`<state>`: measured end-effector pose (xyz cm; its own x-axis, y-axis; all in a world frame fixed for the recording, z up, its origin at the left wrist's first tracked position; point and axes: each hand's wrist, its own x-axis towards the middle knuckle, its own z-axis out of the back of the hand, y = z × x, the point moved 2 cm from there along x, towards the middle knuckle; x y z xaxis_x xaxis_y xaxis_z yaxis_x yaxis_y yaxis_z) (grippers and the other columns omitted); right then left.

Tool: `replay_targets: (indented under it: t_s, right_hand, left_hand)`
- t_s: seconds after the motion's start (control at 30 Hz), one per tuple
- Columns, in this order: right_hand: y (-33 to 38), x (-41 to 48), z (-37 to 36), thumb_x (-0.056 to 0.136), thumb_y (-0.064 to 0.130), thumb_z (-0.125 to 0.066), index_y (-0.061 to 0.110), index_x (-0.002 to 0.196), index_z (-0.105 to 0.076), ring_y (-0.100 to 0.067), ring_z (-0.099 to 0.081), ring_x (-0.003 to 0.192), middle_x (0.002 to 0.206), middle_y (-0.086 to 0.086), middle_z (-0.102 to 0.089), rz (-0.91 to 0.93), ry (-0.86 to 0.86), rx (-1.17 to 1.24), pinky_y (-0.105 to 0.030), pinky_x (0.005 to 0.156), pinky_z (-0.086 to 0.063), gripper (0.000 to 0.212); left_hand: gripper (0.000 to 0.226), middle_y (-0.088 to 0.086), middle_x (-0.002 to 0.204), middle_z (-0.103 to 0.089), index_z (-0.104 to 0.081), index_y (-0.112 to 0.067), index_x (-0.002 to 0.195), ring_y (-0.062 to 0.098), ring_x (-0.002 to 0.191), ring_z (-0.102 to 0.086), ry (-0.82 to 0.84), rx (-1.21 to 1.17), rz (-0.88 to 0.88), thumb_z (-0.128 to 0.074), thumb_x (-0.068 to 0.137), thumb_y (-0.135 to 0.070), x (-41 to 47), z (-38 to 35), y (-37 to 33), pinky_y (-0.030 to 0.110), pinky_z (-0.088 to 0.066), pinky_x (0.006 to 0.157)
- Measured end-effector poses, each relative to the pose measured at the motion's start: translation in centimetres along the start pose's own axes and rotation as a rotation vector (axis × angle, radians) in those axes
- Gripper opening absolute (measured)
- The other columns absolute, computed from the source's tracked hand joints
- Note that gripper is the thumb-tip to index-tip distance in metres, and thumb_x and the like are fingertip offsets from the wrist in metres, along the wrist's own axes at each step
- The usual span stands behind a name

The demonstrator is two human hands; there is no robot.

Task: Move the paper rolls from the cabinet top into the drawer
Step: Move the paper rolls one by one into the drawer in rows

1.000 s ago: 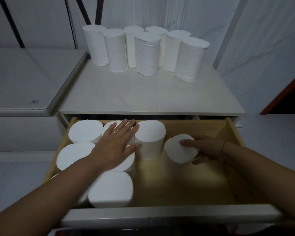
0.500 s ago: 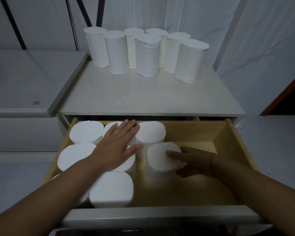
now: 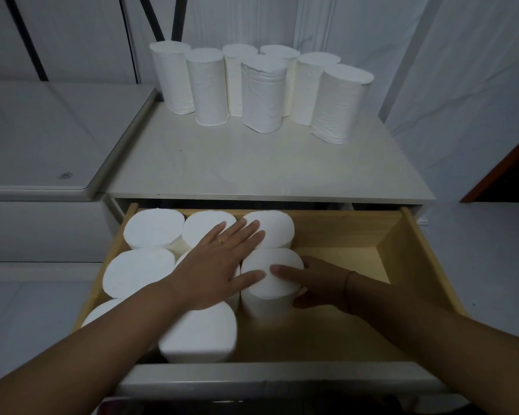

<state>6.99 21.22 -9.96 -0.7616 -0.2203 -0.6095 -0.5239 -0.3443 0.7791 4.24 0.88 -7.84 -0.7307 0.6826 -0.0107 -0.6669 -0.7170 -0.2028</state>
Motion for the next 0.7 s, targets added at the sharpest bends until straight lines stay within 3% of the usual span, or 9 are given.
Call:
replay_targets:
  t_s: [0.13, 0.27, 0.37, 0.5, 0.7]
  right_hand:
    - [0.1, 0.1, -0.3, 0.083, 0.047, -0.06, 0.024, 0.13, -0.04, -0.025, -0.053, 0.112, 0.126, -0.004, -0.052, 0.005, 0.001, 0.003, -0.033, 0.084, -0.054, 0.057]
    - [0.1, 0.0, -0.3, 0.082, 0.048, -0.06, 0.026, 0.126, -0.039, -0.023, -0.054, 0.107, 0.127, -0.004, -0.051, -0.001, 0.01, -0.007, -0.03, 0.08, -0.055, 0.054]
    - [0.2, 0.2, 0.1, 0.076, 0.053, -0.063, 0.028, 0.137, -0.024, -0.023, -0.052, 0.107, 0.129, -0.001, -0.044, -0.01, -0.027, -0.036, -0.034, 0.081, -0.053, 0.076]
    - [1.3, 0.6, 0.3, 0.075, 0.042, -0.07, 0.04, 0.141, -0.014, -0.017, -0.049, 0.111, 0.13, 0.006, -0.04, 0.257, -0.079, -0.036, -0.033, 0.079, -0.054, 0.086]
    - [1.8, 1.1, 0.1, 0.078, 0.03, -0.072, 0.034, 0.142, -0.015, -0.014, -0.051, 0.113, 0.136, 0.002, -0.042, 0.466, -0.154, -0.118, -0.025, 0.079, -0.054, 0.085]
  left_hand:
    - [0.069, -0.014, 0.157, 0.011, 0.003, -0.033, 0.149, 0.001, 0.141, 0.02, -0.01, 0.004, -0.007, -0.011, 0.09, -0.065, 0.0, 0.0, 0.1, 0.033, 0.008, 0.118]
    - [0.066, -0.015, 0.157, 0.01, 0.001, -0.034, 0.149, -0.001, 0.14, 0.02, -0.031, -0.017, -0.003, -0.012, 0.091, -0.063, 0.0, -0.1, 0.1, 0.028, 0.011, 0.117]
    - [0.066, -0.016, 0.156, 0.01, 0.001, -0.034, 0.149, -0.002, 0.14, 0.021, -0.041, -0.012, -0.002, -0.012, 0.091, -0.064, 0.1, -0.2, 0.2, 0.025, 0.015, 0.115]
    - [0.066, -0.014, 0.157, 0.008, -0.002, -0.033, 0.15, 0.0, 0.141, 0.019, -0.06, -0.022, 0.018, -0.013, 0.092, -0.064, 0.1, -0.4, 0.3, 0.027, 0.013, 0.116]
    - [0.067, -0.014, 0.157, 0.009, -0.001, -0.033, 0.15, 0.0, 0.141, 0.019, -0.078, -0.005, 0.024, -0.011, 0.092, -0.065, 0.1, -0.6, 0.6, 0.024, 0.015, 0.114]
